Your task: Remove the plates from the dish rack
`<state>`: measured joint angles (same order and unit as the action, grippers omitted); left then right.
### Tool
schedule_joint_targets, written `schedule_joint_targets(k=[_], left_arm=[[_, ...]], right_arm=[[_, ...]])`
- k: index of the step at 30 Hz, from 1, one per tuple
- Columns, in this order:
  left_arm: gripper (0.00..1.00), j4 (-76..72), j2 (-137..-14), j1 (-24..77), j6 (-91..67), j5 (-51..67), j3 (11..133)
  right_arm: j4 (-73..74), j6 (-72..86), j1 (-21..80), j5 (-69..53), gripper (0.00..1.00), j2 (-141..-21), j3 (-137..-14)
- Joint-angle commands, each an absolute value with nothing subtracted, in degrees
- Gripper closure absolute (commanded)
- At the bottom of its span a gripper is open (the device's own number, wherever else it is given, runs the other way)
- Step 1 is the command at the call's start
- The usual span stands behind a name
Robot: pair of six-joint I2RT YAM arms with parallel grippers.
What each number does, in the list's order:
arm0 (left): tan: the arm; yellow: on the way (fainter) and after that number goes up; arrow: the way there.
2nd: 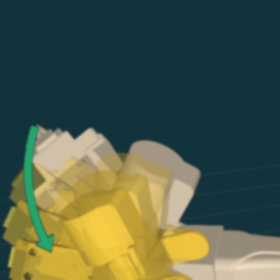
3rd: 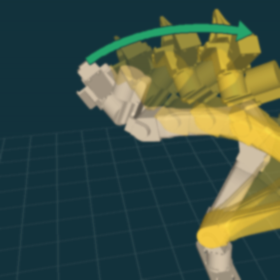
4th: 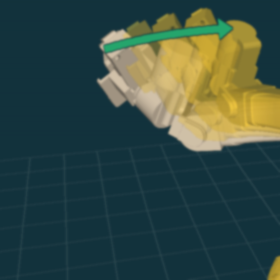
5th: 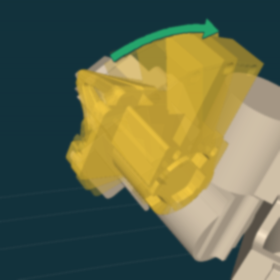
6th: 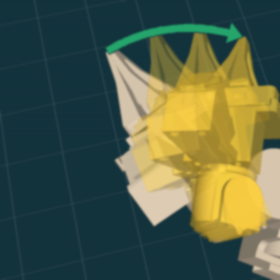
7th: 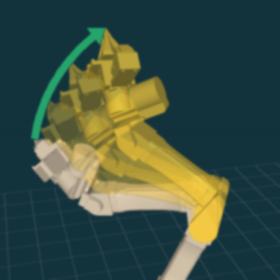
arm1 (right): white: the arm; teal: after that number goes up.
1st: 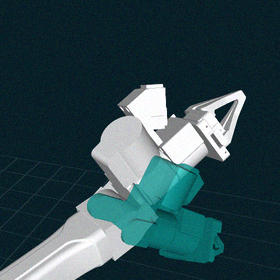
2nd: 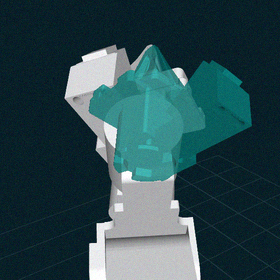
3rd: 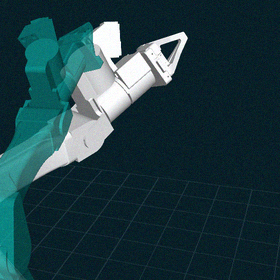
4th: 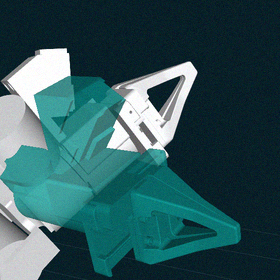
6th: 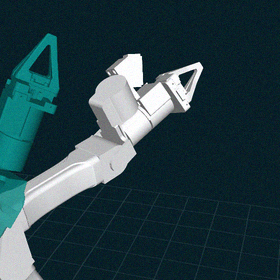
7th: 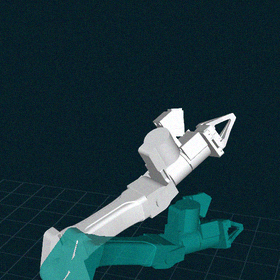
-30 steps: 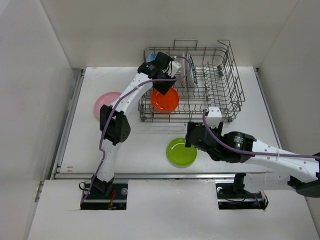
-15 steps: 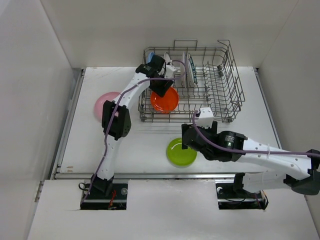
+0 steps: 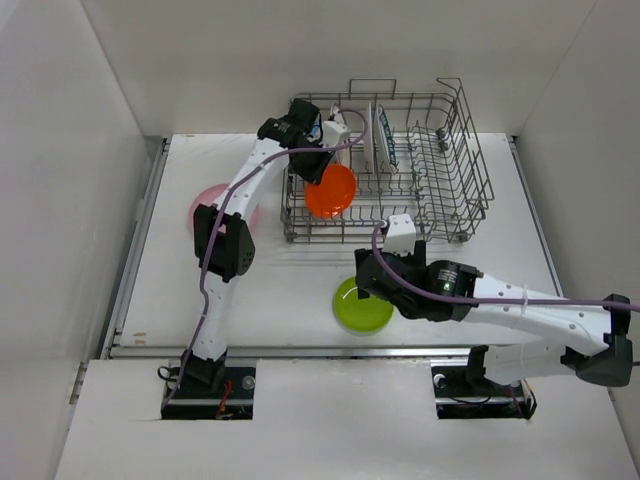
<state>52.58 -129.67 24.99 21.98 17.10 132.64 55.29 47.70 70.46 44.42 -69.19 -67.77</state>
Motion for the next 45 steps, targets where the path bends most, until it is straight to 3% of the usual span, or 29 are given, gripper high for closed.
schedule_joint_targets(k=[1, 16, 20, 22, 25, 35, 43, 45], left_arm=[[1.00, 49.2, -122.3, 24.6, 21.0, 14.7, 132.4], [1.00, 42.8, -107.2, 24.6, 12.1, 9.2, 126.9], [1.00, 54.4, -107.2, 24.6, 10.6, 23.6, 127.6], [1.00, 59.2, -107.2, 26.0, 10.6, 34.1, 122.5], [1.00, 61.5, -106.1, 30.9, 14.1, 38.8, 113.4], [1.00, 58.2, -106.8, 46.7, 17.6, 31.1, 100.3], [1.00, 52.7, -112.3, 48.0, 14.8, 23.6, 100.9], [0.93, 53.7, -113.1, 48.8, 16.2, 23.6, 100.9]], right_arm=[[52.9, 46.7, 70.0, 45.7, 0.06, -70.1, -71.1], [52.4, 49.1, 69.0, 49.0, 0.06, -67.7, -74.0], [56.5, 55.1, 68.4, 52.4, 0.06, -63.1, -74.6], [59.0, 58.9, 68.4, 54.1, 0.06, -60.9, -75.1], [59.8, 60.9, 68.4, 57.3, 0.06, -56.0, -74.4], [60.3, 60.9, 68.4, 57.9, 0.06, -51.1, -71.5], [60.3, 60.9, 68.4, 55.5, 0.06, -54.5, -71.5], [60.3, 60.9, 68.4, 55.0, 0.06, -54.5, -71.5]])
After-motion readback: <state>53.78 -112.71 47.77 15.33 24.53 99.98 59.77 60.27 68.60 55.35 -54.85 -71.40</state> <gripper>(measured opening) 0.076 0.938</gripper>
